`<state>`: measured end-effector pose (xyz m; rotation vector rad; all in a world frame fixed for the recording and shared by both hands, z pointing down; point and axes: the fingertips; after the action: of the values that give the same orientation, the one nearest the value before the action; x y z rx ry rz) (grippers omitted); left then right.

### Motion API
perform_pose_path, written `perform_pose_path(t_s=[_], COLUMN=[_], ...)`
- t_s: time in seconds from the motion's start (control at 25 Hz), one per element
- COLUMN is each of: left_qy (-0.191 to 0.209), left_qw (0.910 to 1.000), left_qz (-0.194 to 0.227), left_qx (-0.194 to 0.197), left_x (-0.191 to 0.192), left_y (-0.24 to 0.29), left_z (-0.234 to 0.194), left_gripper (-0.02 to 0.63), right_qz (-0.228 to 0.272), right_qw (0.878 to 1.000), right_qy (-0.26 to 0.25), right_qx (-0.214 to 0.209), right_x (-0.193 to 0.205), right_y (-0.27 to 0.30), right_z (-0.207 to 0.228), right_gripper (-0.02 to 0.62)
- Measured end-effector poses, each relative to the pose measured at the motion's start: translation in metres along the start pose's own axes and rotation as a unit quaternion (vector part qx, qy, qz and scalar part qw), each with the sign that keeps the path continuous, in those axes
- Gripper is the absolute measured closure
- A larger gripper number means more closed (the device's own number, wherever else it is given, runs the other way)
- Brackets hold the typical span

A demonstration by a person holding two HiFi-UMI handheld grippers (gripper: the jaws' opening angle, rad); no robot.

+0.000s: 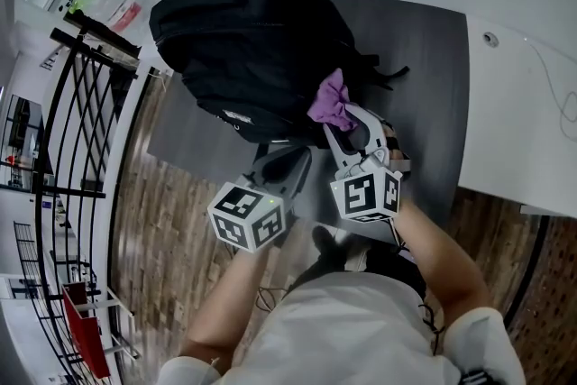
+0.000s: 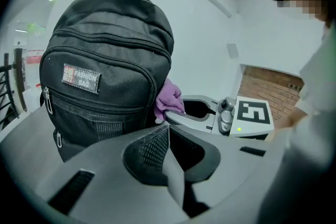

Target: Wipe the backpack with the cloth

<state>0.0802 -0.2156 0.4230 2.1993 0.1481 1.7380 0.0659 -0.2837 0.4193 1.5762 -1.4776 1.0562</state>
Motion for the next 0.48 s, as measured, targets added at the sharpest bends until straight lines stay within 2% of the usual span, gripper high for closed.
perform_pose_path(t_s=[0.48], left_qy=[-0.008], left_qw=[0.9999], left_qz=[-0.009], left_qx=[0.001], left_x=[0.009], left_y=[0.003], left_z=[-0.006], left_gripper=[0.6], right_qz=[-0.035], right_qw=[0.999], right_qy=[-0.02], right_qx=[-0.035], right_x=[0.032], right_y=[0.003], right_z=[-0.03], right_gripper=[0.445])
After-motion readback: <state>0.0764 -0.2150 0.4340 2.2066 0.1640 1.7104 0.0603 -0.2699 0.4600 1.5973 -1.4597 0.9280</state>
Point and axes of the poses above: the fingertips, and each gripper's own axes: y forward along the fingers, z to its right, x out of its underside, and after that the axes turned 9 degrees about z, right-handed
